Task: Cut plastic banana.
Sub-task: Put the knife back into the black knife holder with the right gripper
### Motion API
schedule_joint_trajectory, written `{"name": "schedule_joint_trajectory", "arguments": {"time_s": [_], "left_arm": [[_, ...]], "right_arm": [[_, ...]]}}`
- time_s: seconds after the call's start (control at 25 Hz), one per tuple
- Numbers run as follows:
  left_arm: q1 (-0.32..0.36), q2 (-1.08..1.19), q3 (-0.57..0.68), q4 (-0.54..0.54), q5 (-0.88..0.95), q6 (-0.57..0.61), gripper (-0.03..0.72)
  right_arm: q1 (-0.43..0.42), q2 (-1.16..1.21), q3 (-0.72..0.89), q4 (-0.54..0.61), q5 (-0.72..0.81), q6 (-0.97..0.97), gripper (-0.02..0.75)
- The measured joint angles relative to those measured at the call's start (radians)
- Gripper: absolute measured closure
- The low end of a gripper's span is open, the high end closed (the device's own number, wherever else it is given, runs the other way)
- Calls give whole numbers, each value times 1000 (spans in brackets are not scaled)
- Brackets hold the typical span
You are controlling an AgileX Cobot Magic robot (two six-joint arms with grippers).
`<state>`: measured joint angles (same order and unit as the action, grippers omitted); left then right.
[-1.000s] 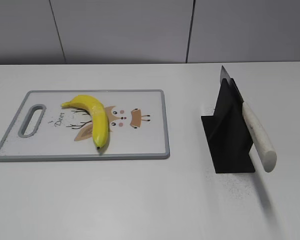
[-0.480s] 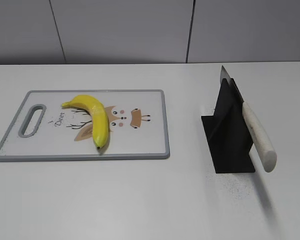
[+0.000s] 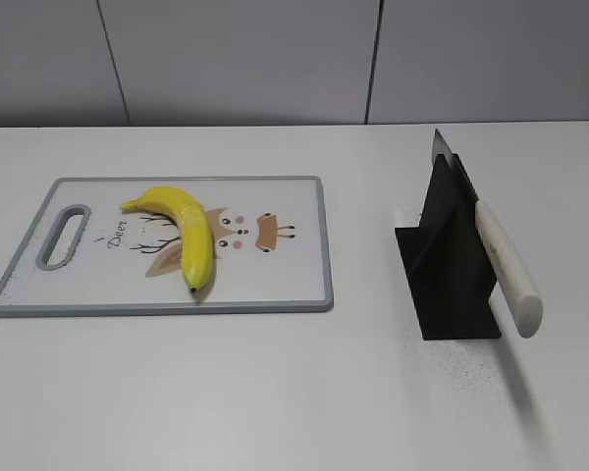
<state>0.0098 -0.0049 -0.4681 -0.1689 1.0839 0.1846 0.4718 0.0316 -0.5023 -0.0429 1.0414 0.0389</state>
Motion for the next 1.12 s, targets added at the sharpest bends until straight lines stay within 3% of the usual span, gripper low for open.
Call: {"name": "schedule_joint_trajectory", "arguments": {"time_s": [0.32, 0.84, 0.96, 1.12], "left_arm": [[0, 0, 0, 0, -1, 0, 109], [0, 0, 0, 0, -1, 0, 109], [0, 0, 0, 0, -1, 0, 109], [0, 0, 0, 0, -1, 0, 109]], "right_arm": [[-13, -38, 0, 10, 4, -1, 200], [-385, -38, 0, 18, 5, -1, 212], [-437, -38, 0, 18, 5, -1, 217], [-445, -38, 0, 18, 5, -1, 218]]}}
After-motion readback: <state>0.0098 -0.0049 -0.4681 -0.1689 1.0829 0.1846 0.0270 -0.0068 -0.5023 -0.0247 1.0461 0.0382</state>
